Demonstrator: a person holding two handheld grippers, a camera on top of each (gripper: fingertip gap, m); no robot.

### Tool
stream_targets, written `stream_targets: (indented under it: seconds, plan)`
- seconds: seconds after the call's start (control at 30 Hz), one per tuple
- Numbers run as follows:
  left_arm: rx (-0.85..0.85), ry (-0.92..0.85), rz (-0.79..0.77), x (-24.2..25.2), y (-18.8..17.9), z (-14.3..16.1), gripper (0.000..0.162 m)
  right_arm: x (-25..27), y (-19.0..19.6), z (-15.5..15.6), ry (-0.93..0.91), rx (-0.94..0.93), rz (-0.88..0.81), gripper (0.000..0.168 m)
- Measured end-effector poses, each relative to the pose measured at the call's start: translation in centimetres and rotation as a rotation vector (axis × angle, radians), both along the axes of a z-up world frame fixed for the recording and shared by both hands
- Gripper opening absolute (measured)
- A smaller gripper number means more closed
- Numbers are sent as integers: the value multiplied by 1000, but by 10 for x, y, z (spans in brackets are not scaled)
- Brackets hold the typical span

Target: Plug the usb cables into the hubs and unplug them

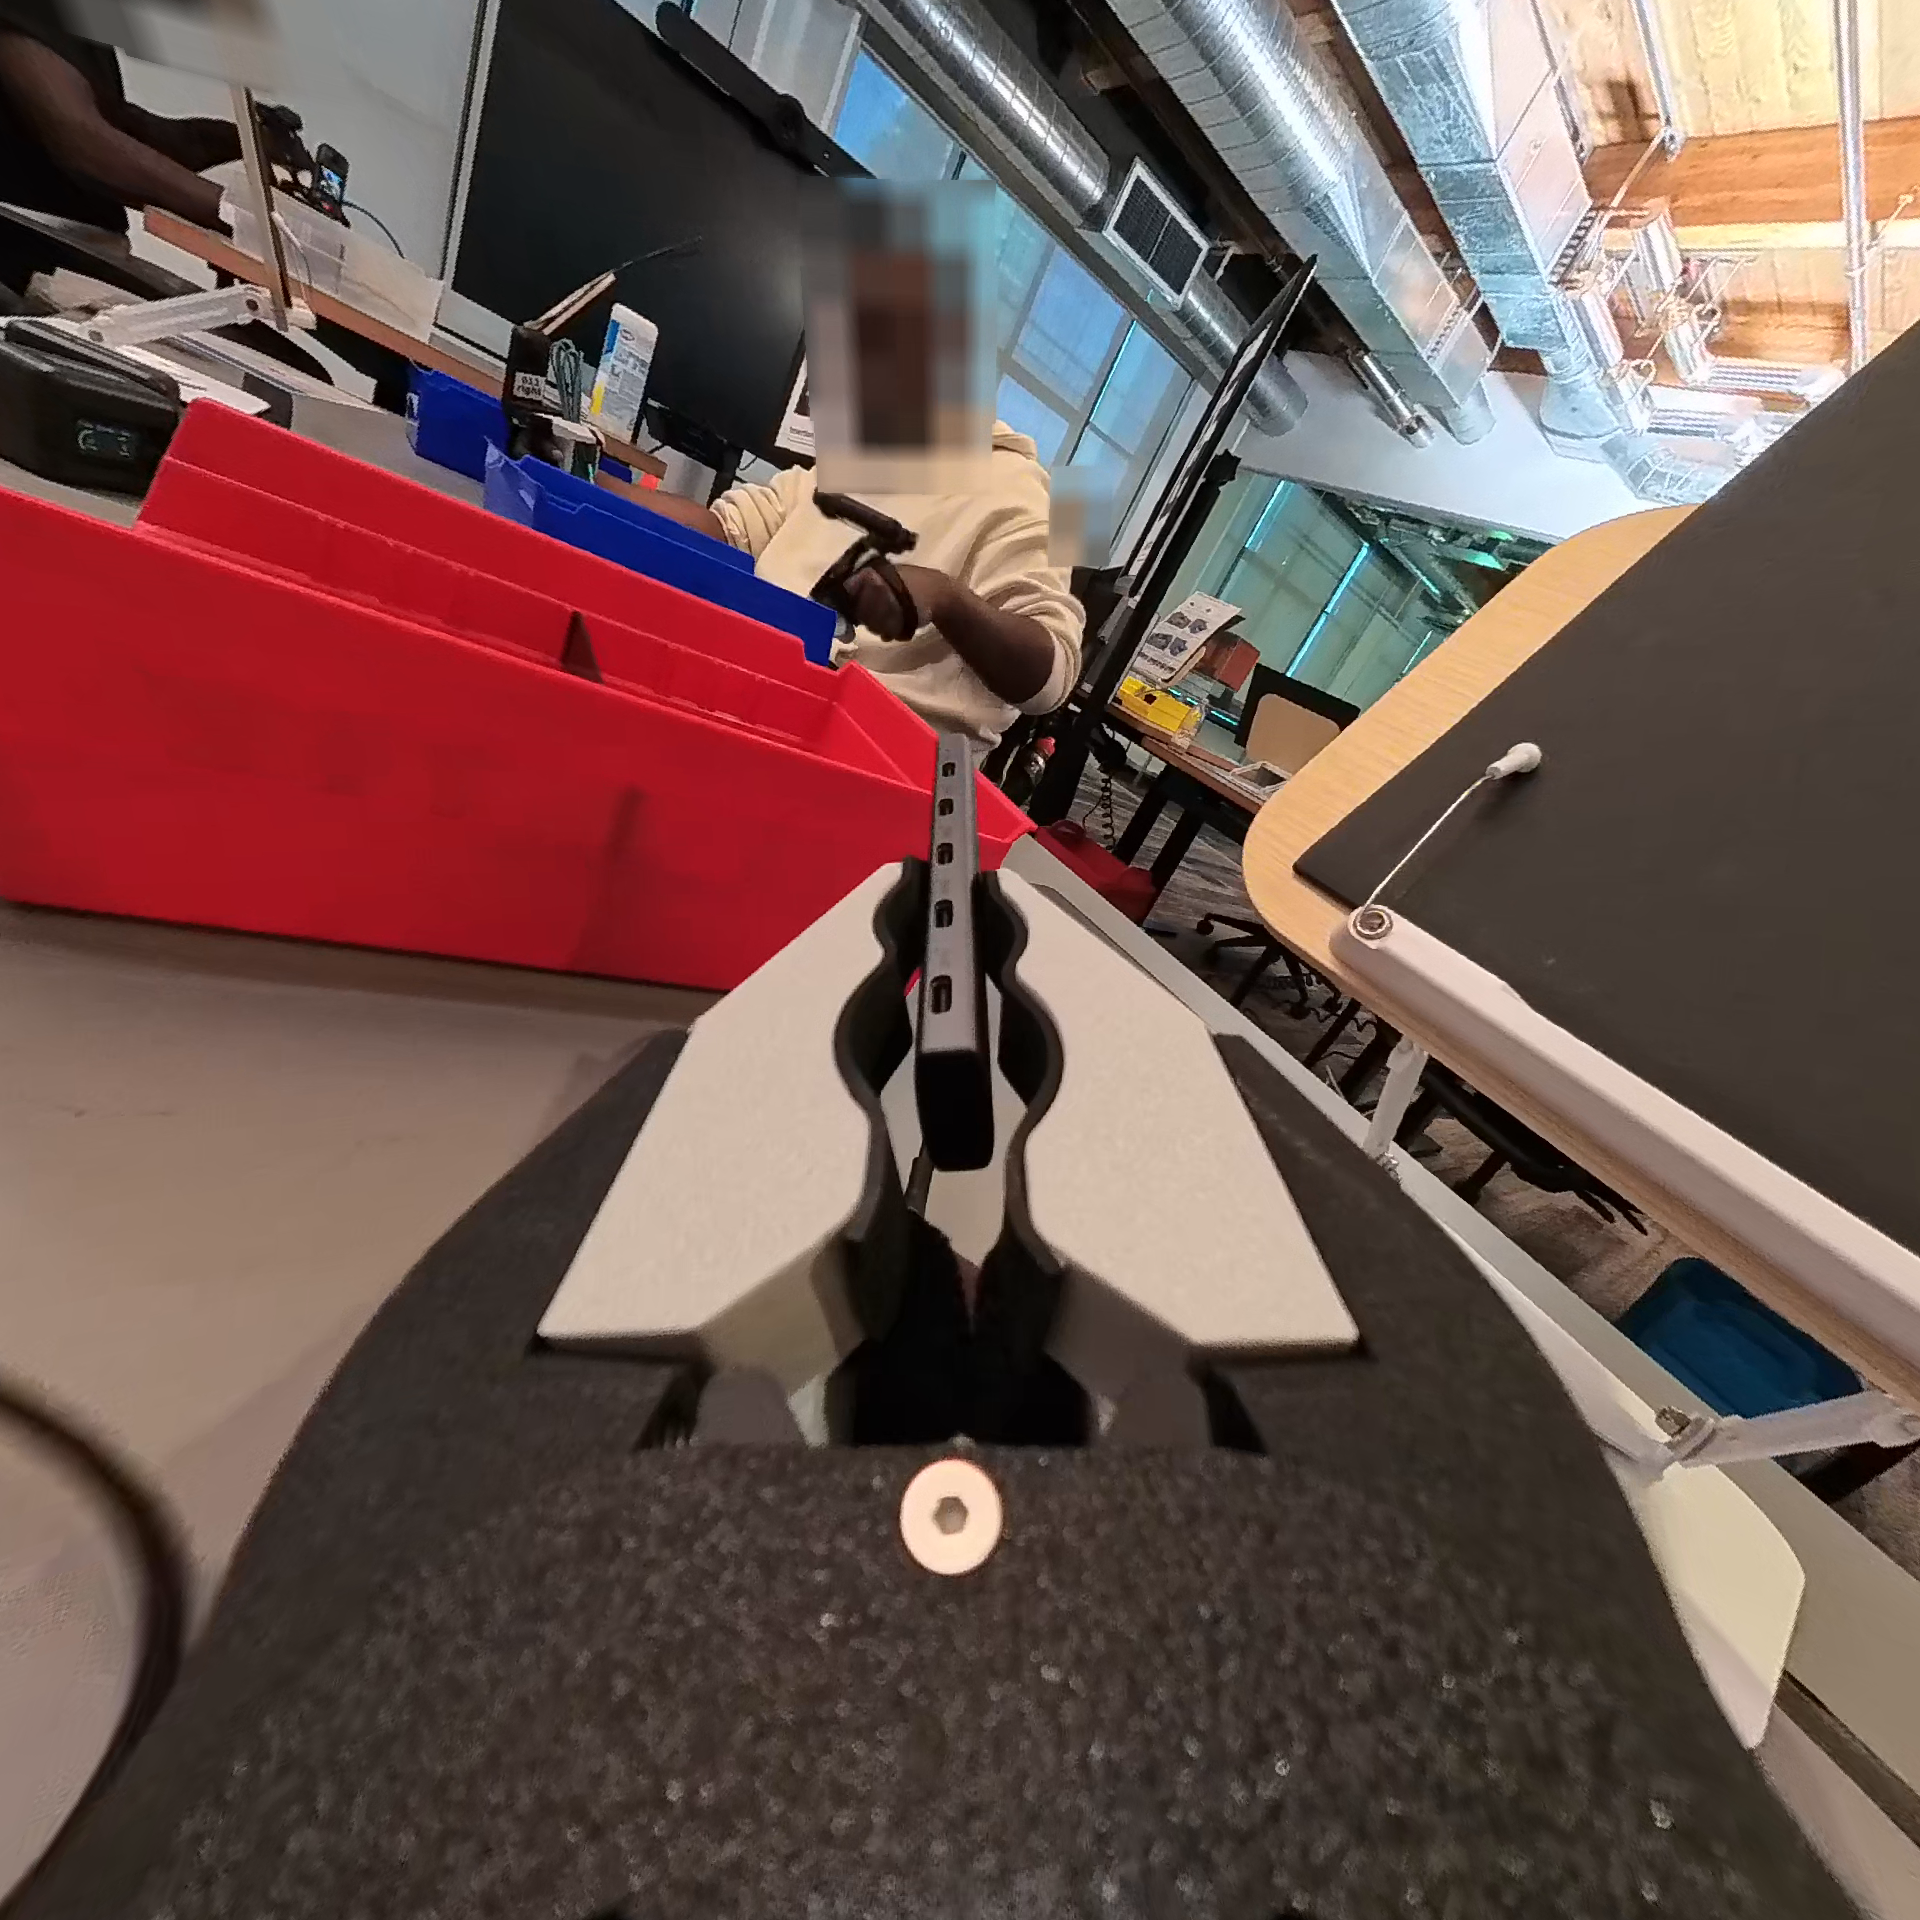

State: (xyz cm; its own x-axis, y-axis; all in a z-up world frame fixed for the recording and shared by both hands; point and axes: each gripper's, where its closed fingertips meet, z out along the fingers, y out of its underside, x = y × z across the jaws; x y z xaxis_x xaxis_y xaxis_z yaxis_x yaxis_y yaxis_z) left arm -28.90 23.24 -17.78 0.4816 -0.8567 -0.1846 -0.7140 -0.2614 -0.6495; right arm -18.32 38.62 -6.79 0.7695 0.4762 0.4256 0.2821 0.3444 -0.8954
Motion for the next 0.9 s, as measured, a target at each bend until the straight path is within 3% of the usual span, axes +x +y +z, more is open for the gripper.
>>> stream_targets:
  seconds: [0.03, 0.13, 0.2, 0.37, 0.5, 0.6, 0.63, 0.73, 0.8, 0.9]
  plan:
    - [90, -16, 40, -5, 9, 18, 14, 0, 0, 0, 3, -1, -1, 8]
    - [288, -144, 240, -34, 32, 81, 14, 1, 1, 0, 6, -6, 0, 8]
    - [261, -249, 371, -52, 33, 97, 13, 0, 1, 0, 4, -5, 0, 8]
    - [67, -357, 498, -53, 5, 55, 14, 0, 0, -1, 0, -5, 1, 8]
    - [-225, -538, 518, -18, -36, 20, 14, -1, 0, -1, -5, -2, 0, 8]
    - [-370, -612, 487, 10, -64, 7, 24, -1, 0, -1, -7, -3, 2, 8]
    - [-382, -619, 455, 17, -70, 7, 19, -1, 0, -1, -6, -2, 1, 8]
    - [-278, -612, 293, 29, -69, 26, 35, -1, 0, -1, -4, -5, 3, 8]
    - [-202, -550, -43, 47, -74, 45, 39, -2, 0, -1, -3, -7, 6, 8]
    - [-222, -291, -579, 59, -97, 39, 44, -3, 0, -2, -7, -12, 11, 8]
